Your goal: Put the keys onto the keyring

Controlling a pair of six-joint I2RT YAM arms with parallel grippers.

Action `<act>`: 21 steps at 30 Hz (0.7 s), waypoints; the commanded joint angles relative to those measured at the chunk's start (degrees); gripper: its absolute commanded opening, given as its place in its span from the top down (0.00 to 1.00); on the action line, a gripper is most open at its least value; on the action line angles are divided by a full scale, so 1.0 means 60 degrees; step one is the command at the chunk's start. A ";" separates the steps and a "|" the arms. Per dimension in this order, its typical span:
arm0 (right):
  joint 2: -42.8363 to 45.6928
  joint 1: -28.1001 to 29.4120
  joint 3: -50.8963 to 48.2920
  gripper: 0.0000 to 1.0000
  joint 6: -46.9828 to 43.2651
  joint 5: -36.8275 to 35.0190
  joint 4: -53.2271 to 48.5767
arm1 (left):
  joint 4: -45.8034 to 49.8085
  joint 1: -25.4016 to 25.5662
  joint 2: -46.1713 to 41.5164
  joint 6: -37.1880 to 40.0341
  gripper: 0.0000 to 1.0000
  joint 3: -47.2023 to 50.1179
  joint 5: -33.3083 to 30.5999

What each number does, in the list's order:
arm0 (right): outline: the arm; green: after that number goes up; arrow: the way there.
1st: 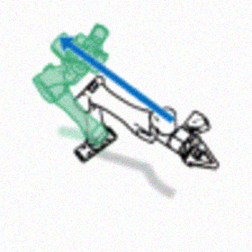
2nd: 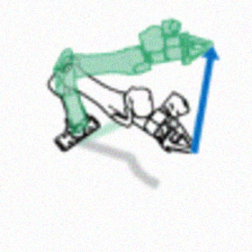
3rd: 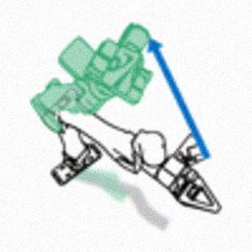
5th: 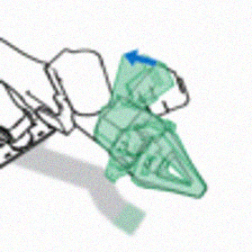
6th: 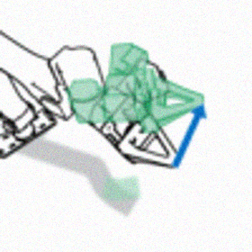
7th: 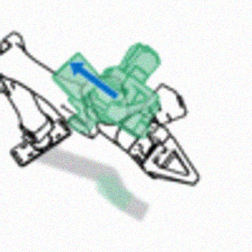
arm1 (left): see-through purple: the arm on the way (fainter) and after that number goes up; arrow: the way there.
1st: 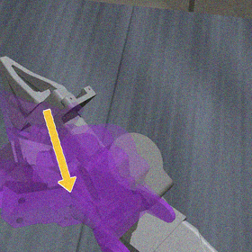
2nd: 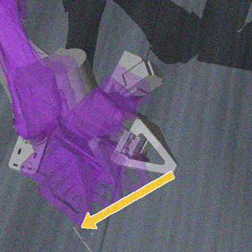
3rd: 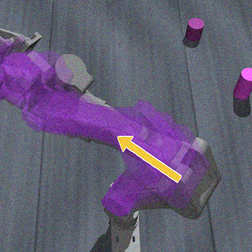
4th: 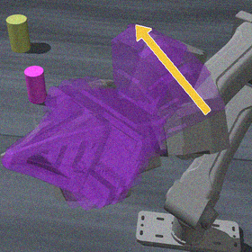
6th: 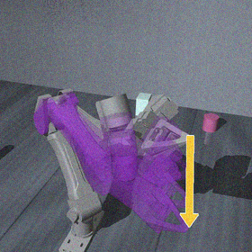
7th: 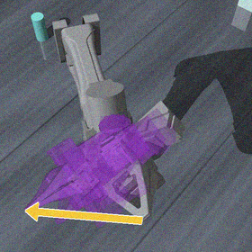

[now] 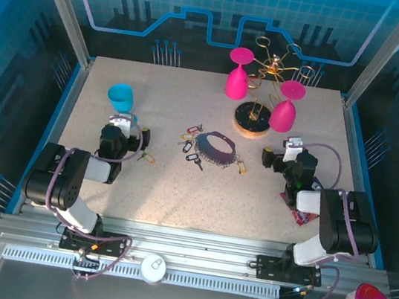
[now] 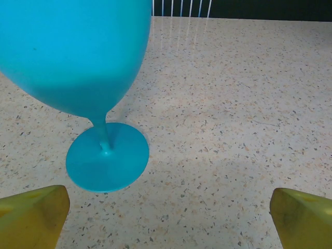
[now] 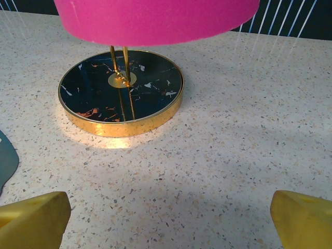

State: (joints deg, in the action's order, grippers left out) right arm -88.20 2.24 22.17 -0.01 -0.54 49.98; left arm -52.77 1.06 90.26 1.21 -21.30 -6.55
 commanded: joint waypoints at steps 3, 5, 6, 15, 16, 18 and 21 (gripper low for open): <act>-0.0006 0.0060 0.0157 0.00 -0.0086 0.0046 0.0064 | -0.0009 -0.0038 -0.0190 -0.0167 0.01 -0.0140 0.0183; -0.0006 0.0064 0.0155 0.00 -0.0082 0.0045 0.0064 | -0.0017 -0.0044 -0.0190 -0.0161 0.01 -0.0140 0.0183; -0.0006 0.0059 0.0157 0.00 -0.0084 0.0046 0.0064 | -0.0012 -0.0052 -0.0193 -0.0172 0.01 -0.0139 0.0183; -0.0006 0.0082 0.0176 0.00 -0.0089 0.0034 0.0017 | 0.0000 -0.0052 -0.0190 -0.0166 0.01 -0.0141 0.0197; -0.0014 0.0075 0.0176 0.00 -0.0086 0.0034 0.0013 | 0.0006 -0.0045 -0.0190 -0.0167 0.01 -0.0141 0.0188; -0.0006 0.0051 0.0164 0.00 -0.0070 0.0076 0.0033 | -0.0008 -0.0049 -0.0189 -0.0162 0.01 -0.0141 0.0190; -0.0006 -0.0047 0.0144 0.00 -0.0012 0.0245 0.0064 | 0.0007 -0.0044 -0.0190 -0.0164 0.01 -0.0152 0.0212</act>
State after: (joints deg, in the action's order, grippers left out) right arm -88.20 2.28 22.20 0.01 -0.30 49.95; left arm -52.77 1.06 90.26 1.19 -21.30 -6.52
